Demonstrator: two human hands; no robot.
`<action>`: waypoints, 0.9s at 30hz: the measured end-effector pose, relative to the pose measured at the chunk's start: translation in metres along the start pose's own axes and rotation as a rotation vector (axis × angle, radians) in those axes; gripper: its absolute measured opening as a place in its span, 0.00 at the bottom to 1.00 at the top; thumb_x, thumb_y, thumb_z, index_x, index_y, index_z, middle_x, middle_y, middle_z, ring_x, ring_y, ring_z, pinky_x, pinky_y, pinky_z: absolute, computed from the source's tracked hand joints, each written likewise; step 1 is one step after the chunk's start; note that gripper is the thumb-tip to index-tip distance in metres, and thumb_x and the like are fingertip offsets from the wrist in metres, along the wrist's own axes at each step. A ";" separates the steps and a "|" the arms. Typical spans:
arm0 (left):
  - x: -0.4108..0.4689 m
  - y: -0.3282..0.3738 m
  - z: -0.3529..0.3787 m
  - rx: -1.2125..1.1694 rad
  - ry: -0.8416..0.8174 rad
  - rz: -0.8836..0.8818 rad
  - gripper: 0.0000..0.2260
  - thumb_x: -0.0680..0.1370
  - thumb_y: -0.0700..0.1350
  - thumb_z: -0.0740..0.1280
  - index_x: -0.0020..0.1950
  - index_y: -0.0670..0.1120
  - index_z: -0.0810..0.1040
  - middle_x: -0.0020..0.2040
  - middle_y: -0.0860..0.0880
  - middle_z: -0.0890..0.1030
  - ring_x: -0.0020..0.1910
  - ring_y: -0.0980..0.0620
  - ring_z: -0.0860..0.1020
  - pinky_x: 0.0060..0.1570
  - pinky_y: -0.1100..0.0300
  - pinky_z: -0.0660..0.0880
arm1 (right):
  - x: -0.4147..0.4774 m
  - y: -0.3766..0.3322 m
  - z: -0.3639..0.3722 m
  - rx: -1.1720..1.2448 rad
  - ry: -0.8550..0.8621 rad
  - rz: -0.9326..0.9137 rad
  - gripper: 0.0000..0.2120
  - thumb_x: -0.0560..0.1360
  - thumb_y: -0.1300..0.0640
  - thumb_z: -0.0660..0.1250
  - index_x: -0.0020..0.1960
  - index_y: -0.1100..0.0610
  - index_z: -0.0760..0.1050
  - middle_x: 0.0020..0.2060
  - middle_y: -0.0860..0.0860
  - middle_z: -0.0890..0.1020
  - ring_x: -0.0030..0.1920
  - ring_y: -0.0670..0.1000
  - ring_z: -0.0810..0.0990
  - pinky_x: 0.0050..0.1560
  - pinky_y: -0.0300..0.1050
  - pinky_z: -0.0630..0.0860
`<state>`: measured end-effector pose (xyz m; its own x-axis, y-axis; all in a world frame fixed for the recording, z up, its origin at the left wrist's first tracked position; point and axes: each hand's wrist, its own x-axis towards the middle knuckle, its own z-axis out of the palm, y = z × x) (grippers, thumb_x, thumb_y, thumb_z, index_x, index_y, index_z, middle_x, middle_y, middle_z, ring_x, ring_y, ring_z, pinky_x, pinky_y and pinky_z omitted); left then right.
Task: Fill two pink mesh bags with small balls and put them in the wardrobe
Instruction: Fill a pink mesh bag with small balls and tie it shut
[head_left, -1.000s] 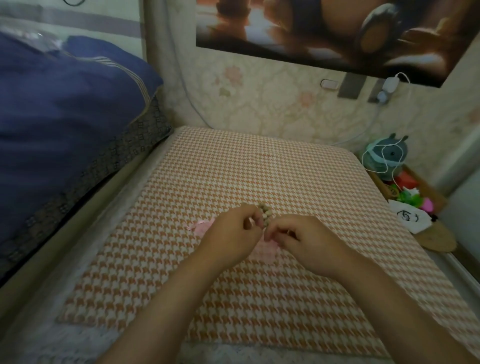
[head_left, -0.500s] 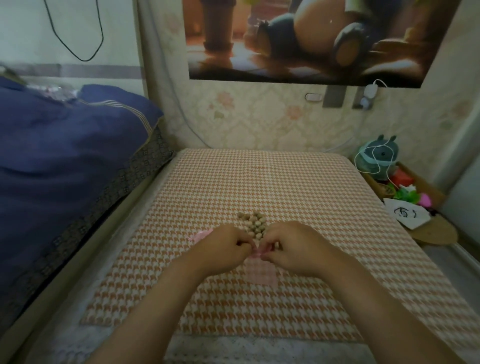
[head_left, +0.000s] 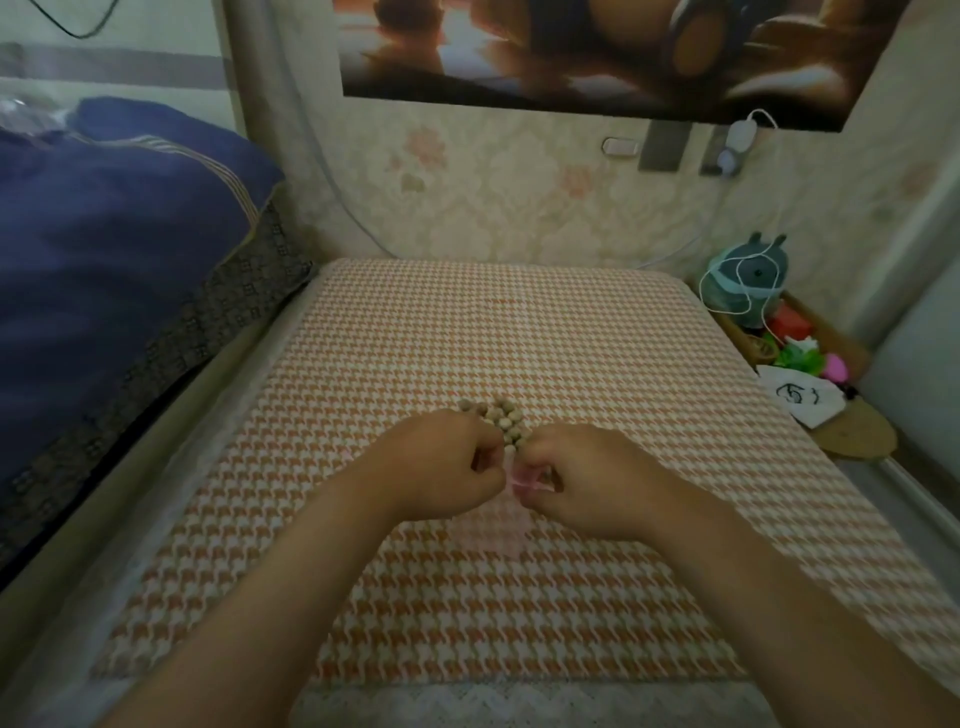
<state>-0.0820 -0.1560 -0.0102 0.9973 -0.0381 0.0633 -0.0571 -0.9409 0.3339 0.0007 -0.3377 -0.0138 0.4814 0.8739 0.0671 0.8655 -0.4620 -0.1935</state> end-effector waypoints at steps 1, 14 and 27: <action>-0.001 -0.003 -0.001 0.010 0.007 0.010 0.09 0.73 0.54 0.62 0.35 0.53 0.72 0.35 0.53 0.77 0.35 0.55 0.75 0.36 0.55 0.75 | -0.001 0.001 0.003 -0.018 0.020 -0.008 0.06 0.77 0.45 0.67 0.51 0.45 0.78 0.43 0.38 0.71 0.45 0.41 0.70 0.42 0.41 0.68; 0.000 -0.010 0.013 -0.035 0.180 -0.177 0.21 0.81 0.57 0.58 0.38 0.47 0.81 0.35 0.49 0.81 0.34 0.50 0.78 0.35 0.53 0.75 | 0.002 0.019 0.007 0.578 0.251 0.213 0.16 0.76 0.60 0.71 0.56 0.40 0.80 0.53 0.39 0.81 0.45 0.43 0.81 0.48 0.39 0.80; -0.009 -0.017 0.018 -0.245 0.126 -0.241 0.08 0.74 0.49 0.70 0.52 0.56 0.82 0.48 0.61 0.78 0.40 0.64 0.76 0.36 0.72 0.69 | 0.007 0.049 0.037 0.132 0.049 0.459 0.06 0.71 0.47 0.72 0.49 0.42 0.81 0.42 0.39 0.79 0.46 0.45 0.79 0.47 0.45 0.78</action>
<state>-0.0892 -0.1454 -0.0332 0.9707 0.2310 0.0660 0.1538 -0.8086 0.5679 0.0413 -0.3488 -0.0588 0.8184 0.5746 -0.0087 0.5388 -0.7725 -0.3361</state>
